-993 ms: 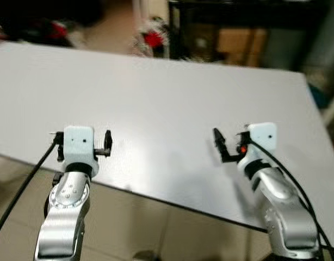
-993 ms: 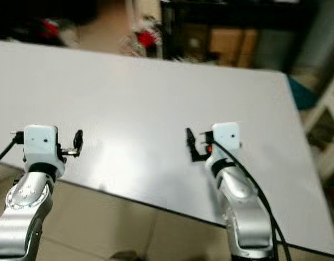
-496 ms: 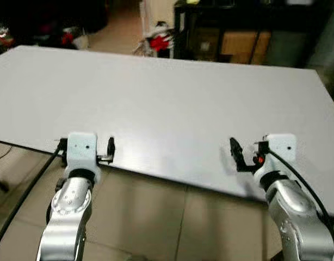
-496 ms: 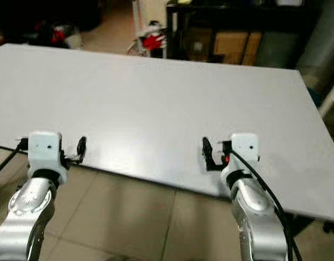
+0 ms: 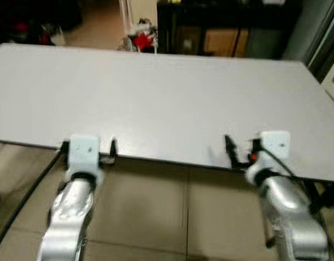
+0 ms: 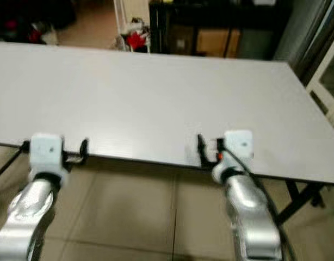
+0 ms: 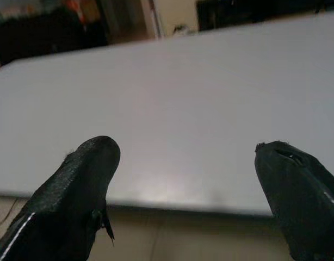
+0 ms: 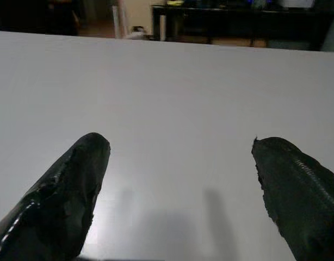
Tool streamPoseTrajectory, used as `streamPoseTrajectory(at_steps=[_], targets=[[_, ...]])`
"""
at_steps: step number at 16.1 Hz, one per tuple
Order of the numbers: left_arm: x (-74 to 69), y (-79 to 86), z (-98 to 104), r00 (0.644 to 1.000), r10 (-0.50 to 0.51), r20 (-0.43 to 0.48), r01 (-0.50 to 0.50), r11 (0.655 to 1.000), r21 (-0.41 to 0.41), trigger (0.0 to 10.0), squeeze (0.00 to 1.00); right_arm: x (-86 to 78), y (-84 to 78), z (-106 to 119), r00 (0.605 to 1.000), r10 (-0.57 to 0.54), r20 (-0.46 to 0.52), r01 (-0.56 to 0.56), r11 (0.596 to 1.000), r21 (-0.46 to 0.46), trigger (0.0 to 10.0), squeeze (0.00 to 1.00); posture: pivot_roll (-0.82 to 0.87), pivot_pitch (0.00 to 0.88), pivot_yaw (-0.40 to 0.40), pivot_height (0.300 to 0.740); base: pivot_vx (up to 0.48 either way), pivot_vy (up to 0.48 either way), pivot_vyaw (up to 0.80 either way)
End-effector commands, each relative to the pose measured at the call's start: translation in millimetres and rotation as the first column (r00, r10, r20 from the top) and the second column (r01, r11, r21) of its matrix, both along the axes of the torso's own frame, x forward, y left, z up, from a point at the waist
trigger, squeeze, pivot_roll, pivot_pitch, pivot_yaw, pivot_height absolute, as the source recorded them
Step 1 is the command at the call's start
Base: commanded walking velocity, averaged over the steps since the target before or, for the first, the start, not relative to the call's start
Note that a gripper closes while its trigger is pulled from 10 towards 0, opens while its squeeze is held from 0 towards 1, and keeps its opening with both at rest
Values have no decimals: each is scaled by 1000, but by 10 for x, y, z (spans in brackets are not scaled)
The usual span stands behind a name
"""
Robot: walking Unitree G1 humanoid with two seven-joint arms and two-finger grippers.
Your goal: Setting the table
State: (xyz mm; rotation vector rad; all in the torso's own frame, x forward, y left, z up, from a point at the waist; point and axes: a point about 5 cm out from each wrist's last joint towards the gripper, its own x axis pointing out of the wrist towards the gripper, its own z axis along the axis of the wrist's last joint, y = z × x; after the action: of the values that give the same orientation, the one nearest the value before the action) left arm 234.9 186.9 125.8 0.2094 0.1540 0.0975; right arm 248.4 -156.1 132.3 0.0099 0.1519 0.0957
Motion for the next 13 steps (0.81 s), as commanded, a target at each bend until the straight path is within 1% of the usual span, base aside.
streamPoseTrajectory(at_steps=[1, 3, 5, 6, 8, 13], targets=[[11, -15, 65, 1000, 4, 23, -4, 1000, -1, 10000, 0, 24, -22, 5, 1000, -6, -2, 6, 1000, -13, 10000, 0, 45, 0, 9, 740, 0, 390, 0], [0, -11, 78, 1000, 9, 28, -9, 1000, 1, 10000, 0, 49, 2, 20, 1000, -1, 6, 2, 1000, -13, 10000, 0, 49, 0, 6, 740, 0, 386, 0], [-23, -2, 80, 999, 17, 30, -17, 1000, 7, 10000, 0, 70, 49, 31, 999, 39, 17, -38, 999, -29, 10000, 0, 66, 0, -7, 740, 0, 386, 0], [-31, 3, 82, 999, 20, 30, -20, 1000, 8, 10000, 0, 76, 75, 32, 998, 55, 17, -54, 998, -8, 10000, 0, 69, 0, -9, 740, 0, 390, 0], [-46, 24, 101, 999, 28, 34, -29, 1000, 12, 10000, 0, 104, 128, 43, 996, 86, 22, -85, 996, -24, 10000, 0, 82, 0, -18, 740, 0, 392, 800], [-93, 112, 138, 998, 56, 34, -58, 998, 37, 10000, 0, 144, 156, 41, 995, 94, 23, -93, 996, -10, 10000, 0, 109, 0, -26, 740, 0, 390, 800]])
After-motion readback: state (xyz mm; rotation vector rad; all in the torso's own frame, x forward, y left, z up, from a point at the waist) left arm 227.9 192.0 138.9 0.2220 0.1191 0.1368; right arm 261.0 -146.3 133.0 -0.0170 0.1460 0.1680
